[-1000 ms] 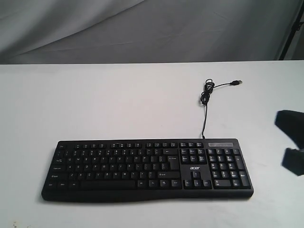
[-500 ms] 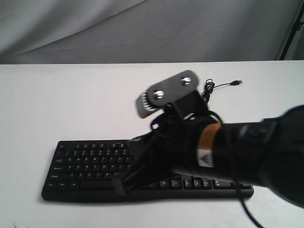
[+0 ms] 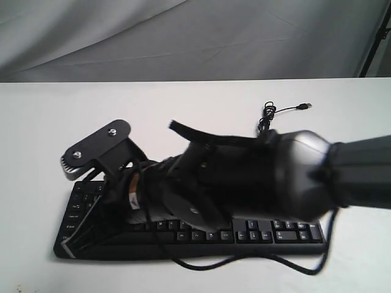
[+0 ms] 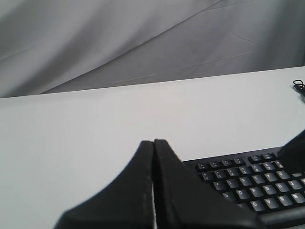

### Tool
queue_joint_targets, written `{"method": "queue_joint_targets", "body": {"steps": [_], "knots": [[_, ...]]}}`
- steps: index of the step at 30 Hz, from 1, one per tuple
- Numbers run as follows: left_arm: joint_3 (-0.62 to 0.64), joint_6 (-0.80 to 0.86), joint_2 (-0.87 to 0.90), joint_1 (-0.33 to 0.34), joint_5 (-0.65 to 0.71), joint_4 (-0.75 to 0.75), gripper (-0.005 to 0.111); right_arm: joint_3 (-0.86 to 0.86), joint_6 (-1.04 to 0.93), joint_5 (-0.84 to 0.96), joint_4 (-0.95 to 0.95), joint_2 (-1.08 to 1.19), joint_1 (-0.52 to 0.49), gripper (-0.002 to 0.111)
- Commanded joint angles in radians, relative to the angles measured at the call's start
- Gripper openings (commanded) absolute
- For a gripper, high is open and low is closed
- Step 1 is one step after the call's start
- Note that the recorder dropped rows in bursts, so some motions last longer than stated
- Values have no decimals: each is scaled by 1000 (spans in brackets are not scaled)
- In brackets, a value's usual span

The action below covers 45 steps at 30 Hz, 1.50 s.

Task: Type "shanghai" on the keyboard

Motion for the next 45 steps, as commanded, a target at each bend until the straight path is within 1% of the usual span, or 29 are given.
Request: {"method": "queue_joint_targets", "body": {"steps": [1,3,6,11,17,29,32,45], "knots": [[4,-3,-3,-4,-5,1,0,-213,-76,159,-8,122,-1,0],[4,-3,-3,-4,-5,1,0,-299,-80,232,-8,176,-5,0],[4,-3,-3,-4,-5,1,0,-345,-118,257,-8,220,-9,0],[4,-3,-3,-4,-5,1,0,-343,-204,216,15,248,-13,0],[4,-3,-3,-4,-5,1,0,-343,-243,174,53,280,-25,0],[4,-3,-3,-4,-5,1,0,-345,-370,127,53,336,-33,0],[4,-3,-3,-4,-5,1,0,-345,-370,127,53,336,-49,0],[4,-3,-3,-4,-5,1,0,-345,-370,130,63,359,-49,0]]}}
